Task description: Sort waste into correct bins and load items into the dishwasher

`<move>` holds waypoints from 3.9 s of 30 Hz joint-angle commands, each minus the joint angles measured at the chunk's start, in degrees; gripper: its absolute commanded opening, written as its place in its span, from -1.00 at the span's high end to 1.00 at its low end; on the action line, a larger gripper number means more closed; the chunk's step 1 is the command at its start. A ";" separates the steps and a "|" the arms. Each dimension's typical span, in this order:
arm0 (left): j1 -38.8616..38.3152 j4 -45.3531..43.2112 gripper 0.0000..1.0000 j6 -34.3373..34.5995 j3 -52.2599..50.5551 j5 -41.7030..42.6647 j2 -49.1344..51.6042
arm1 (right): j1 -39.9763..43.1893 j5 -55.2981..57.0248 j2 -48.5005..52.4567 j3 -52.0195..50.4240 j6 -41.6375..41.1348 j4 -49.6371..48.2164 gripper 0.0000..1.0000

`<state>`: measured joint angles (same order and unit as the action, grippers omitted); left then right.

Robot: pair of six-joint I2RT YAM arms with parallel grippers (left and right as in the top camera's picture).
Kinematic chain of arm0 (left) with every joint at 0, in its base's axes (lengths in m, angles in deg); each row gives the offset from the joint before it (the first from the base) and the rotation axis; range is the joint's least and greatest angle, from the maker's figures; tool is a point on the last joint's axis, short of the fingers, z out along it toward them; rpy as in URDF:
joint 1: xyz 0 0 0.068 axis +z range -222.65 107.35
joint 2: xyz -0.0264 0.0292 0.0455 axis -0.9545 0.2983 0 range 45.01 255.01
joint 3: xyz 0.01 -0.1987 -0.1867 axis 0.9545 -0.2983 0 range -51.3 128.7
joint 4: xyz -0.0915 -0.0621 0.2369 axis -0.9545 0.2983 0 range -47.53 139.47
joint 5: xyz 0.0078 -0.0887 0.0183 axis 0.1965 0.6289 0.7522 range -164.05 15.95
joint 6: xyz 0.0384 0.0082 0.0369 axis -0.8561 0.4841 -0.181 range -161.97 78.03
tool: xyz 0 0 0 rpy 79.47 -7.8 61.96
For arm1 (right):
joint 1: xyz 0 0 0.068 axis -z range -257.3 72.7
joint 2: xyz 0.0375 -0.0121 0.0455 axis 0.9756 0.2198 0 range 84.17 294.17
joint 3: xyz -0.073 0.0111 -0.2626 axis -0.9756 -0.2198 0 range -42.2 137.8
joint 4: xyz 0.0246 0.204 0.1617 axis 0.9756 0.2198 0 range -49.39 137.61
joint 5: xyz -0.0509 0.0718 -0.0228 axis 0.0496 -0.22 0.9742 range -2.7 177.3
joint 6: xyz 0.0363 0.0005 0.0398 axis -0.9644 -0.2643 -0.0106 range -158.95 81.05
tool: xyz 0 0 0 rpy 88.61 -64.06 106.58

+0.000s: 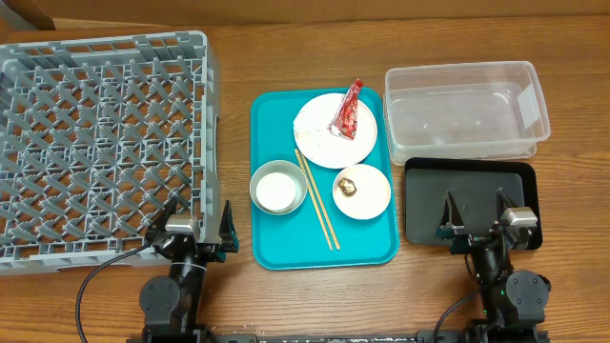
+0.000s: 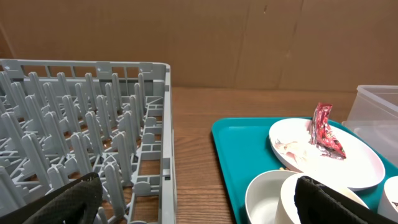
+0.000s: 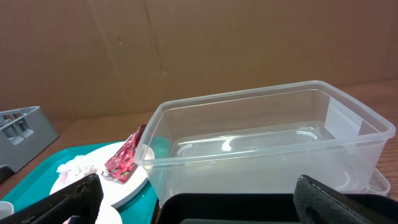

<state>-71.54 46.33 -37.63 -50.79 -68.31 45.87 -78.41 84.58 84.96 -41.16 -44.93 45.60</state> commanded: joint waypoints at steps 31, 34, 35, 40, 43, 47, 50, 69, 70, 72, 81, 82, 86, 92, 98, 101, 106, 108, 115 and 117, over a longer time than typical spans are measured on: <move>-0.28 0.17 -1.00 0.35 -0.22 -0.20 -0.50 | 0.44 0.07 -0.61 -0.57 0.22 -0.39 -1.00; -0.28 0.17 -0.99 0.37 -0.22 -0.17 -0.50 | 0.44 0.07 -0.61 -0.57 0.22 -0.39 -1.00; -0.28 0.15 -1.00 0.35 -0.22 -0.17 -0.50 | 0.44 0.07 -0.61 -0.57 0.22 -0.39 -1.00; -0.28 0.17 -1.00 0.37 -0.22 -0.17 -0.50 | 0.44 0.07 -0.61 -0.57 0.22 -0.42 -1.00; -0.28 0.17 -1.00 0.37 -0.22 -0.17 -0.50 | 0.44 0.02 -0.61 -0.57 0.17 -0.35 -0.99; -0.28 0.37 -1.00 3.87 -0.13 0.22 -0.50 | 0.44 -0.11 -0.61 -0.57 -4.59 -0.48 -1.00; -0.28 1.03 -0.99 6.47 0.42 0.24 0.15 | 0.44 -4.61 -0.52 0.42 -6.67 -0.57 -1.00; -0.28 49.70 -1.00 6.84 49.35 -1.86 42.69 | 0.00 -17.33 52.92 55.19 -2.16 32.98 -0.99; -0.28 52.22 -1.00 6.84 51.93 -1.86 44.72 | -0.57 -17.55 56.57 59.17 -0.96 36.28 -0.99; -0.28 55.15 -1.00 6.82 55.06 -1.86 47.21 | -1.49 -17.53 60.94 64.08 0.46 40.70 -0.99; 0.04 62.58 -1.00 6.62 60.61 -0.76 51.93 | -2.80 -24.76 72.74 75.93 2.82 46.75 -0.99; 0.33 62.95 -1.00 6.91 60.98 -0.63 52.04 | -3.10 -24.59 72.74 75.93 3.02 45.42 -0.99; 2.91 65.26 -1.00 7.02 64.72 -0.22 54.31 | -9.49 -19.63 73.33 75.93 3.02 37.68 -0.98; 3.39 65.96 -1.00 5.95 66.14 -0.76 56.78 | -24.20 -7.23 80.78 75.93 5.05 30.53 -1.00; 3.39 65.99 -1.00 5.97 66.14 -1.49 56.78 | -30.84 0.46 95.45 75.93 6.67 20.61 -0.98; 3.39 65.99 -1.00 5.97 66.12 -1.49 56.78 | -31.58 0.48 101.57 75.93 6.40 16.39 -0.89; 3.39 65.99 -1.00 5.99 66.12 -1.46 56.78 | -31.67 0.31 108.56 75.93 6.40 12.09 -0.77; 3.39 66.03 -0.99 5.99 66.12 -1.42 56.78 | -31.67 0.13 111.06 75.91 5.99 11.23 -0.73; 3.39 66.25 -1.00 5.99 66.12 -1.44 56.78 | -31.67 0.11 116.83 75.91 6.01 10.73 -0.62; 3.39 66.25 -0.99 5.99 66.12 -1.44 56.78 | -31.67 0.11 117.55 75.91 6.01 10.62 -0.47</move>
<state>-68.48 112.45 -31.38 14.06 -69.43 102.68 -109.75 84.51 201.57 33.83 -38.85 56.88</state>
